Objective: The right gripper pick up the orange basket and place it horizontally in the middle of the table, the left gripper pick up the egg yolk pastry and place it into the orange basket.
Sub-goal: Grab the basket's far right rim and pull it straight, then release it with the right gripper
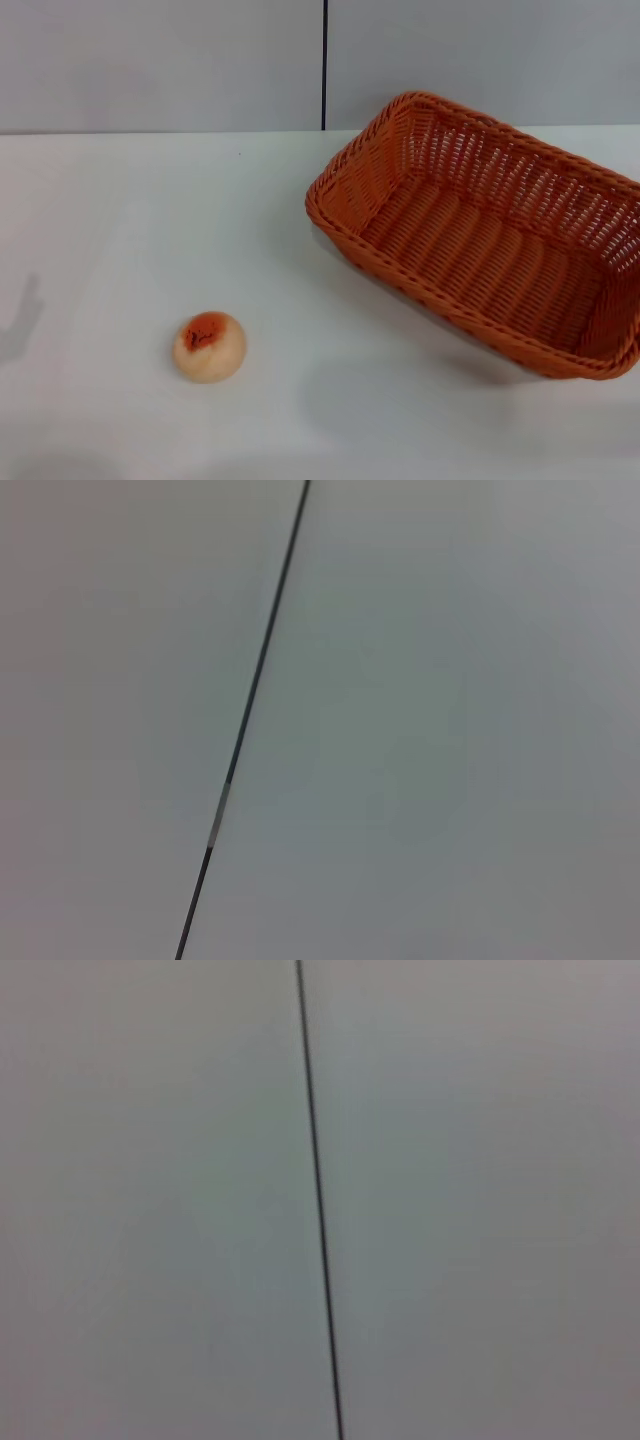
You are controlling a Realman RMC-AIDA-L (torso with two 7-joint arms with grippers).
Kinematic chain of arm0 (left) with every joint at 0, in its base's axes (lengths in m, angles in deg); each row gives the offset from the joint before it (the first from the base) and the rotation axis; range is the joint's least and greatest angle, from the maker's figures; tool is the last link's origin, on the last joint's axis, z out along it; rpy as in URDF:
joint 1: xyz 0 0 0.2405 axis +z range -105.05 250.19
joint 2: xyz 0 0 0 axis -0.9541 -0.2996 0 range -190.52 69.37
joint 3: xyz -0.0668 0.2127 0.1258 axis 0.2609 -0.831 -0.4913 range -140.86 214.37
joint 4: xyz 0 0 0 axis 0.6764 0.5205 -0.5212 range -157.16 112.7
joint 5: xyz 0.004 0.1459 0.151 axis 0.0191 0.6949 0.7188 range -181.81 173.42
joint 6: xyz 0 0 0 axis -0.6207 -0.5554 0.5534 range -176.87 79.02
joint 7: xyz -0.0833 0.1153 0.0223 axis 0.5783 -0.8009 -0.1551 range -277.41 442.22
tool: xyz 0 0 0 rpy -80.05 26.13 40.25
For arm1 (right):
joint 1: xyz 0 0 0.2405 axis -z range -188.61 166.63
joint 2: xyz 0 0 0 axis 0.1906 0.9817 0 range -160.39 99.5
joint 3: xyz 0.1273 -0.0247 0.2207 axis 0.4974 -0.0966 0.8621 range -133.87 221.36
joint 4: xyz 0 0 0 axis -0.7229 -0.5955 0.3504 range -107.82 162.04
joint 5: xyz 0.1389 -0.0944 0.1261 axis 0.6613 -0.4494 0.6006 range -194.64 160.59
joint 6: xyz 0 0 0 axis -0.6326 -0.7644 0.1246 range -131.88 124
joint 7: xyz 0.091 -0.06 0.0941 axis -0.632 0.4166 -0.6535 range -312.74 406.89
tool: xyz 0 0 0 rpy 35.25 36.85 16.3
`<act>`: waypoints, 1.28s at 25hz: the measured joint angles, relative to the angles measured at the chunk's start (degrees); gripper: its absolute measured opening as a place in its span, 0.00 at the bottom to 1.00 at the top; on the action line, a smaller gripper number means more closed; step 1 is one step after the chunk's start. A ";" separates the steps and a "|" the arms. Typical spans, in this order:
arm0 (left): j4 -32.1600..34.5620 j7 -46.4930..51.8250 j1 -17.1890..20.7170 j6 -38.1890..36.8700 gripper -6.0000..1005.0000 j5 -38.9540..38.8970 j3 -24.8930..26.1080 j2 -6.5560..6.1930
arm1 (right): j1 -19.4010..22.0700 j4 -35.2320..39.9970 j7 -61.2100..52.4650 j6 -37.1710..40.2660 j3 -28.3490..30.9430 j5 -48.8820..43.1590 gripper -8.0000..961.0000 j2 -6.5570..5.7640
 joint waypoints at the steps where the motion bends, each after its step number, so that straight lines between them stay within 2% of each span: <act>1: 0.20 1.00 0.05 -0.03 0.81 0.01 0.03 -0.05 | 0.14 0.82 -0.10 -0.09 -0.18 -1.05 0.77 -0.06; 5: 1.33 2.79 0.06 0.10 0.81 0.00 0.09 -0.06 | 0.60 4.22 -0.80 -0.41 0.05 -4.57 0.77 -0.06; 9: 1.45 3.05 0.09 0.72 0.81 -0.07 0.32 0.10 | 0.55 4.65 -3.31 -0.41 1.30 -4.34 0.76 -0.01; 13: 1.48 2.81 0.04 0.82 0.81 -0.09 0.33 0.13 | 0.52 8.83 -12.59 0.75 0.87 -5.14 0.75 -0.13; 14: 1.47 2.74 -0.09 0.90 0.81 -0.09 0.32 0.14 | 0.53 13.87 -20.51 2.02 0.56 -6.90 0.75 -0.09; 15: 1.48 2.72 -0.17 1.06 0.81 -0.10 0.32 0.14 | 0.53 13.87 -20.51 2.02 0.56 -6.90 0.75 -0.09; 20: 1.47 2.61 -1.19 2.83 0.80 -0.07 0.32 0.14 | -0.53 30.59 -46.94 5.80 0.50 -15.57 0.74 -0.08; 21: 1.43 2.62 -1.54 3.47 0.80 -0.02 0.32 0.14 | -1.68 37.12 -56.84 6.68 0.16 -20.19 0.74 -0.20; 23: 1.38 2.63 -2.23 4.38 0.80 0.08 0.24 0.14 | -2.93 43.01 -64.41 7.02 -0.88 -24.72 0.74 -0.26; 24: 1.36 2.69 -2.77 4.67 0.80 0.19 0.06 0.14 | -4.70 51.15 -74.01 7.54 -3.15 -31.07 0.73 -0.35; 25: 1.36 2.69 -2.77 4.67 0.80 0.19 0.06 0.14 | -4.70 51.15 -74.01 7.54 -3.15 -31.07 0.73 -0.35; 26: 1.33 2.71 -3.02 4.73 0.80 0.26 -0.04 0.14 | -6.93 58.46 -84.00 7.60 -6.58 -39.14 0.73 -0.94; 27: 1.35 2.71 -3.29 4.76 0.80 0.31 -0.15 0.14 | -6.93 58.46 -84.00 7.60 -6.58 -39.14 0.73 -0.94; 28: 1.39 2.71 -3.40 4.77 0.80 0.32 -0.19 0.14 | -7.99 60.51 -88.24 7.27 -8.59 -42.64 0.73 -1.70; 29: 1.43 2.65 -3.68 4.78 0.80 0.37 -0.27 0.14 | -10.30 63.57 -96.18 5.46 -14.04 -48.58 0.73 -4.04; 30: 1.43 2.65 -3.68 4.78 0.80 0.37 -0.27 0.14 | -10.30 63.57 -96.18 5.46 -14.04 -48.58 0.72 -4.04; 32: 1.44 2.59 -3.77 4.78 0.80 0.42 -0.37 0.14 | -13.08 63.65 -102.57 3.07 -19.88 -52.24 0.72 -7.42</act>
